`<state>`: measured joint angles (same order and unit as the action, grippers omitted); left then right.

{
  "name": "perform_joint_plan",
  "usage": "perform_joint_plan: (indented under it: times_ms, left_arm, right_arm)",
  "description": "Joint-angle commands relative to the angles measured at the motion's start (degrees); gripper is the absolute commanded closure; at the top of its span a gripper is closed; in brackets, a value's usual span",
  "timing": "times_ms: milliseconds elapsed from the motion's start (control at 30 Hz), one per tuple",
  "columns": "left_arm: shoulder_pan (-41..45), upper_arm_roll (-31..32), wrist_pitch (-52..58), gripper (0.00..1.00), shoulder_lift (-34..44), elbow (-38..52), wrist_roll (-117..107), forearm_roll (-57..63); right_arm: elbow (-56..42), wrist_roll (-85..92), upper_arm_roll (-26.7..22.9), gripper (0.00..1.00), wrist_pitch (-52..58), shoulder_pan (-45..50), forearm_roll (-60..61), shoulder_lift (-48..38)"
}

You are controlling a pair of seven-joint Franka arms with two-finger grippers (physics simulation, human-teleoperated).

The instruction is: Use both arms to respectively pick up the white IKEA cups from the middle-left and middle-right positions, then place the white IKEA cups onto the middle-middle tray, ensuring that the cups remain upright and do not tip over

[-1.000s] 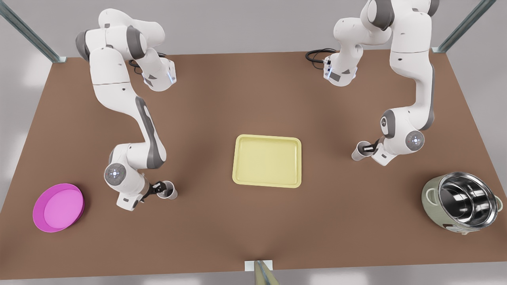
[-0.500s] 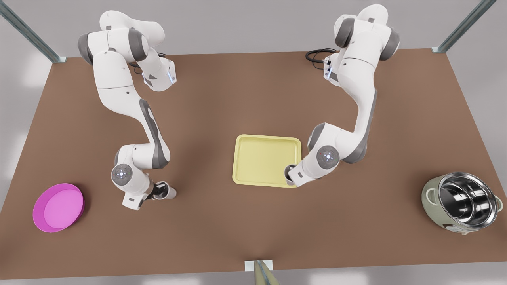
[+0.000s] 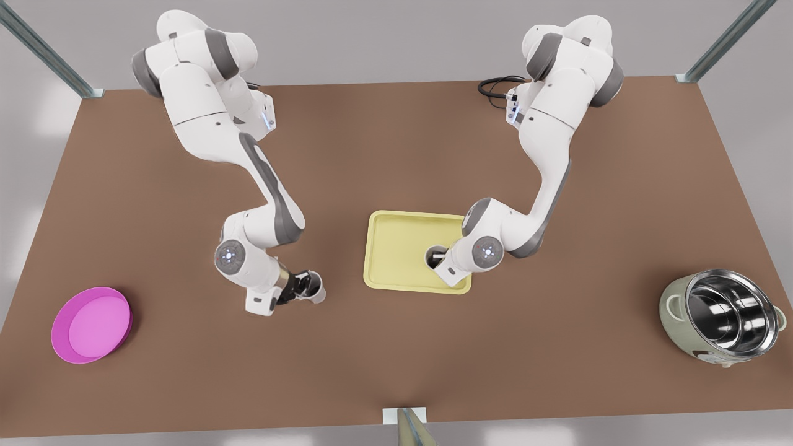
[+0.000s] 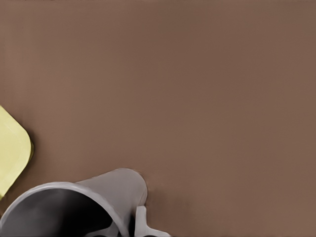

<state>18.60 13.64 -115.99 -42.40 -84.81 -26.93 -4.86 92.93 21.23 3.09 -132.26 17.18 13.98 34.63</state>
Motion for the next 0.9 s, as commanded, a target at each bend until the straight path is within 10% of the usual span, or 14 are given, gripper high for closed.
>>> perform_joint_plan:
  times_ms: [0,33,67,533,667,800,867]
  left_arm:
    - [0.03,-0.02,-2.04,0.61,0.12,-0.44,-12.01,0.99]
    - [-0.06,0.07,-2.04,0.17,0.12,-0.53,-11.92,1.69]
    - [-0.32,0.07,-2.04,0.00,0.12,-0.53,-11.83,1.78]
    - [-4.27,2.79,8.24,0.00,3.98,0.00,-12.00,2.93]
    - [-9.62,2.35,32.39,0.00,4.69,19.40,-11.66,2.93]
    - [-22.20,2.44,45.07,0.00,14.61,24.17,17.33,9.34]
    - [-13.97,-9.76,32.51,0.00,31.22,4.14,28.51,12.15]
  right_arm:
    - [0.32,-16.04,0.34,0.79,-0.19,2.33,0.96,-0.61]
    - [0.41,-18.76,0.25,0.79,-0.45,3.82,0.96,-0.61]
    - [0.67,-21.66,0.25,0.79,-0.63,5.32,0.87,-0.96]
    - [6.21,-41.62,-0.19,0.79,-13.63,21.14,0.17,-1.32]
    - [6.30,-42.06,-0.10,0.79,-13.81,22.55,0.08,0.09]
    - [5.68,-43.20,0.08,0.79,-13.46,22.81,0.17,2.29]
    - [5.59,-43.20,0.16,0.79,-13.46,22.81,0.17,2.90]
